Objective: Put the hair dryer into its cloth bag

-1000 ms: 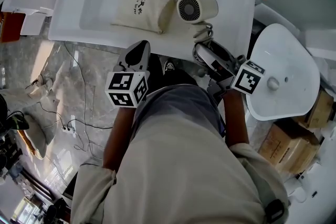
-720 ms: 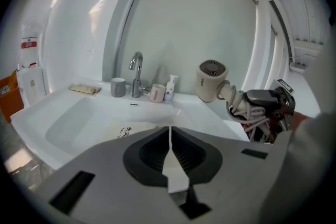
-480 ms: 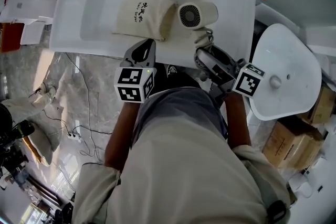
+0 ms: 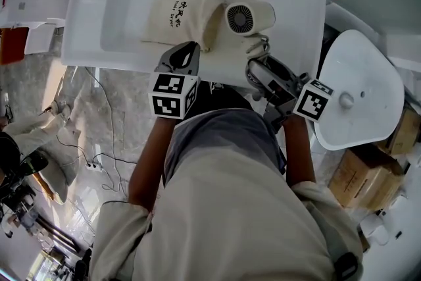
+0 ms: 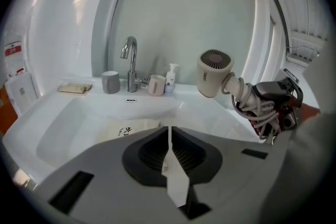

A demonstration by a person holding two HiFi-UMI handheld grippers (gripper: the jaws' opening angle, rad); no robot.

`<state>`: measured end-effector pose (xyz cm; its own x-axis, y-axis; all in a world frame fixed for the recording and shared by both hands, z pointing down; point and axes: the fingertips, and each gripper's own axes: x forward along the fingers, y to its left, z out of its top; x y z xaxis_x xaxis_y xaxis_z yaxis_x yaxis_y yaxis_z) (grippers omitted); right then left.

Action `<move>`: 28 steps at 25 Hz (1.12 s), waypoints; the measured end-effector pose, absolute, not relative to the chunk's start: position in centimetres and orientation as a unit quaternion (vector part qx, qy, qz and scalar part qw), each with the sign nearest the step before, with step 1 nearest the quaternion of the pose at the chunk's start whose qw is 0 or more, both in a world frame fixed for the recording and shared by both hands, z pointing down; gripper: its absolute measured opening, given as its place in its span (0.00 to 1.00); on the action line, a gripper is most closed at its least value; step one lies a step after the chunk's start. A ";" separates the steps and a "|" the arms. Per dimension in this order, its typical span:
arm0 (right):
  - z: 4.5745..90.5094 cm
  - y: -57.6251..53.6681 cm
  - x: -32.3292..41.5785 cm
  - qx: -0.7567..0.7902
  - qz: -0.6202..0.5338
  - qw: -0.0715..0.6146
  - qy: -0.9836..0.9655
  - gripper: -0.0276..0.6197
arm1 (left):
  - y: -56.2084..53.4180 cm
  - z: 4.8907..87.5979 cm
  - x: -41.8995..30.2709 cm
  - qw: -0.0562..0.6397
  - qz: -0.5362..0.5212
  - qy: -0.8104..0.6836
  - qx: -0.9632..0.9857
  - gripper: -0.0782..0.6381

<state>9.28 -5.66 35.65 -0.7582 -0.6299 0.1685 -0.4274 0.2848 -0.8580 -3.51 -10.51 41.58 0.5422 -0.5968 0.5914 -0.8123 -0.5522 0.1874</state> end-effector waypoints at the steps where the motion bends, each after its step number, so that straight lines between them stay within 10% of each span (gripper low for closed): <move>1: 35.8 -5.7 9.3 -0.333 -0.499 0.101 0.794 0.41 | -10.7 41.9 -3.5 0.227 0.241 -0.414 0.848 0.12; 28: 38.6 -5.9 9.7 -0.344 -0.540 0.089 0.763 0.41 | -14.2 51.6 -1.9 0.239 0.360 -0.371 0.822 0.26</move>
<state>9.72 -5.93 38.55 -0.7478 -0.6207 0.2354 -0.4283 0.1802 -0.8855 -1.87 -14.24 51.60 0.4658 -0.4373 0.7693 -0.7815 -0.6111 0.1258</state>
